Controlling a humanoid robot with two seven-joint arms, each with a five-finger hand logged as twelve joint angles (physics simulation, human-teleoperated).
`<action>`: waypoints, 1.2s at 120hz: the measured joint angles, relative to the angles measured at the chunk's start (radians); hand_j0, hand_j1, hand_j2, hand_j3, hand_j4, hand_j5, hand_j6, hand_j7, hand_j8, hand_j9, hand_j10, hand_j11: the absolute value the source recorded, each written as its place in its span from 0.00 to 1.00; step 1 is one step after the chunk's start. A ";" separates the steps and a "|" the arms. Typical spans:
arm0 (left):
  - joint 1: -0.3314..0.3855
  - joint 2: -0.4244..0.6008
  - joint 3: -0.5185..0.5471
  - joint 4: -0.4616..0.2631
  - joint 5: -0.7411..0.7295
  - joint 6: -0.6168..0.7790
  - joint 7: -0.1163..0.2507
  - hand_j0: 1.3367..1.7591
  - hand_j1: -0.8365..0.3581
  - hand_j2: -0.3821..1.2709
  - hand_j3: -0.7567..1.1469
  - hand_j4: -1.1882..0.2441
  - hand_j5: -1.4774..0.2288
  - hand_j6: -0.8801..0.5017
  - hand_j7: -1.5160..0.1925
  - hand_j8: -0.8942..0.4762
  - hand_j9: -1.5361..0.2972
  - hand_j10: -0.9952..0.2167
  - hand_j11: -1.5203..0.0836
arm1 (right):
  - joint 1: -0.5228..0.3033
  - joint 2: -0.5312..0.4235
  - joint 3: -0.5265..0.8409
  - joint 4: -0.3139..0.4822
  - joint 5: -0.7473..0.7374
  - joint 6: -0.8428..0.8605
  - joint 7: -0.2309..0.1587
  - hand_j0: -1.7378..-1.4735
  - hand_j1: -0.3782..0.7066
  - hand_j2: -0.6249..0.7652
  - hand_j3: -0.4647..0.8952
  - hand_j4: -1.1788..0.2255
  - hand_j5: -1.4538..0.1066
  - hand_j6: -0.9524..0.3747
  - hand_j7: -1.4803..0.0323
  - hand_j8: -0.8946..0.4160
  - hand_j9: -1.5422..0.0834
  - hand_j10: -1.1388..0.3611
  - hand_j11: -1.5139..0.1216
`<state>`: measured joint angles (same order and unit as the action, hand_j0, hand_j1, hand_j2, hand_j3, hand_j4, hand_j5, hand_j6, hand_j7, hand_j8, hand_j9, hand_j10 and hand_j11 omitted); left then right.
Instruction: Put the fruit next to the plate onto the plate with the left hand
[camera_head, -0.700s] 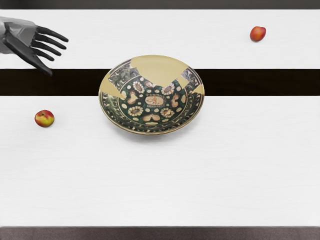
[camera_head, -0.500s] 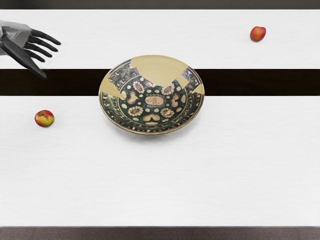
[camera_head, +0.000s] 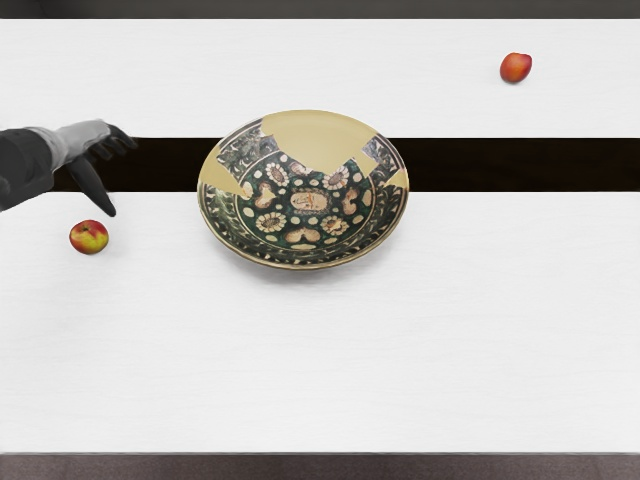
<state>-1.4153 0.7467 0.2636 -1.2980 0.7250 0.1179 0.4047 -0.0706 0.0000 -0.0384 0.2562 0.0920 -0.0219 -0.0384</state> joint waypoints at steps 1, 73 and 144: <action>0.000 -0.002 0.008 -0.003 0.000 0.009 0.000 0.76 0.72 0.27 0.40 0.63 0.66 0.43 0.68 0.45 0.64 0.59 0.72 | 0.000 0.000 0.000 0.000 0.000 0.000 0.000 0.30 0.06 0.44 0.34 0.82 0.91 0.69 0.95 0.66 0.92 0.74 0.90; 0.027 0.017 0.216 -0.123 0.008 0.208 -0.006 0.76 0.69 0.27 0.40 0.61 0.63 0.41 0.65 0.43 0.62 0.57 0.70 | 0.000 0.000 0.000 0.000 0.000 0.000 0.000 0.30 0.06 0.44 0.34 0.82 0.91 0.69 0.95 0.66 0.92 0.74 0.90; 0.070 -0.024 0.221 -0.029 0.011 0.220 -0.021 0.76 0.65 0.27 0.40 0.59 0.60 0.38 0.62 0.40 0.59 0.53 0.67 | 0.000 0.000 0.000 0.000 0.000 0.000 0.000 0.30 0.06 0.44 0.34 0.82 0.91 0.69 0.95 0.66 0.92 0.74 0.90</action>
<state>-1.3454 0.7225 0.4848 -1.3272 0.7356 0.3375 0.3832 -0.0705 0.0000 -0.0383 0.2562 0.0920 -0.0217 -0.0383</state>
